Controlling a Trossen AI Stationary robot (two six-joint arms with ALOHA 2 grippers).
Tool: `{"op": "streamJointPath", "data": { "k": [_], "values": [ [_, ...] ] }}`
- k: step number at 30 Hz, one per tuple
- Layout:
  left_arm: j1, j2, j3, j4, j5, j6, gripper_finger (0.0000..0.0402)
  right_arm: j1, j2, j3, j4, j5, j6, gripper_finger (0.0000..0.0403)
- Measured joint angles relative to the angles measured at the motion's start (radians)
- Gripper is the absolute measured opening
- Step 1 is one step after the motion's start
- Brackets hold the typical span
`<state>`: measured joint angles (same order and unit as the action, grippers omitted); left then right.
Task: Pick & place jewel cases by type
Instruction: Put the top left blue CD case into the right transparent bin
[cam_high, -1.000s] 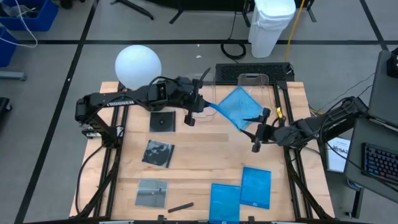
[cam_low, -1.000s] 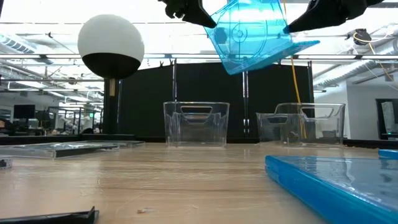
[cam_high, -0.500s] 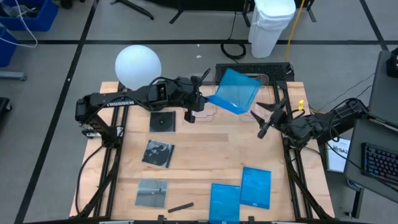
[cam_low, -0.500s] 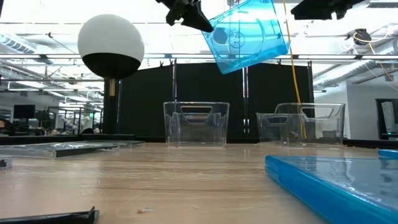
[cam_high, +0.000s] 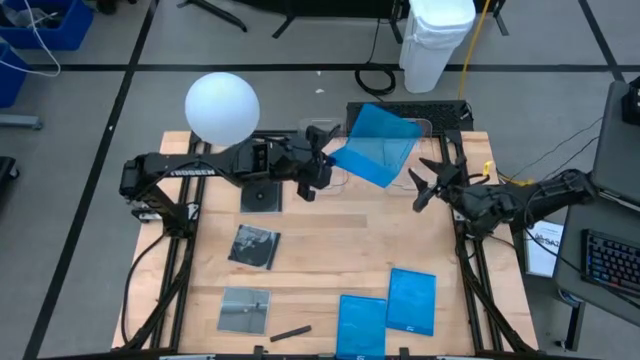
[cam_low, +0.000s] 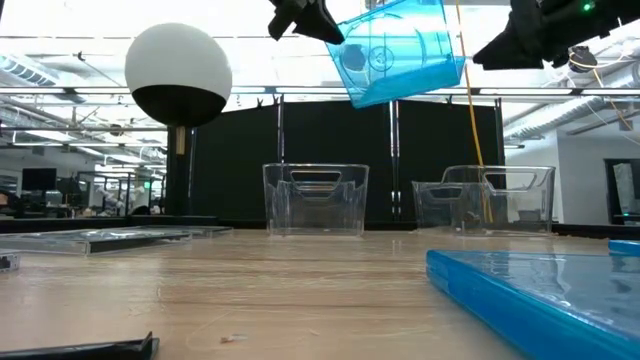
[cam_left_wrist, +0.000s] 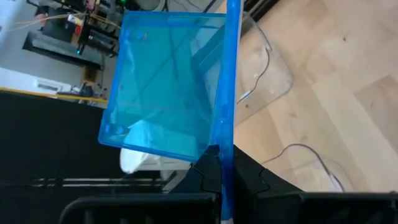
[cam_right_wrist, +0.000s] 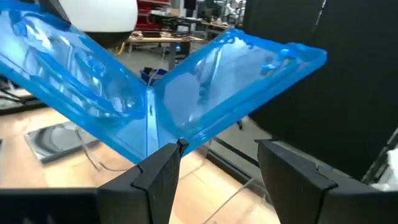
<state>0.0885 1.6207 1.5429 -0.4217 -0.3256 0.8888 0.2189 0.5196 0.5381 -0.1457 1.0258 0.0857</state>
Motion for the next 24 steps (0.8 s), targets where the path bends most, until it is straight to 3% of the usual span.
{"op": "streamJointPath", "data": {
  "k": [10,14,18,24],
  "values": [
    [-0.079,-0.042,0.000,0.001,-0.033,0.033,0.0008,-0.157,-0.062,-0.060,0.124,-0.359,-0.005,0.0219],
    [-0.087,-0.072,0.000,-0.015,-0.079,0.022,0.0008,-0.217,-0.064,-0.120,0.310,-0.562,-0.066,0.0247],
    [-0.082,-0.095,0.000,-0.029,-0.049,-0.008,0.0008,-0.259,-0.043,-0.186,0.521,-0.767,-0.050,0.0278],
    [-0.084,-0.091,0.001,-0.026,0.011,-0.016,0.0008,-0.297,0.063,-0.238,0.662,-0.819,-0.070,0.0299]
  ]
}}
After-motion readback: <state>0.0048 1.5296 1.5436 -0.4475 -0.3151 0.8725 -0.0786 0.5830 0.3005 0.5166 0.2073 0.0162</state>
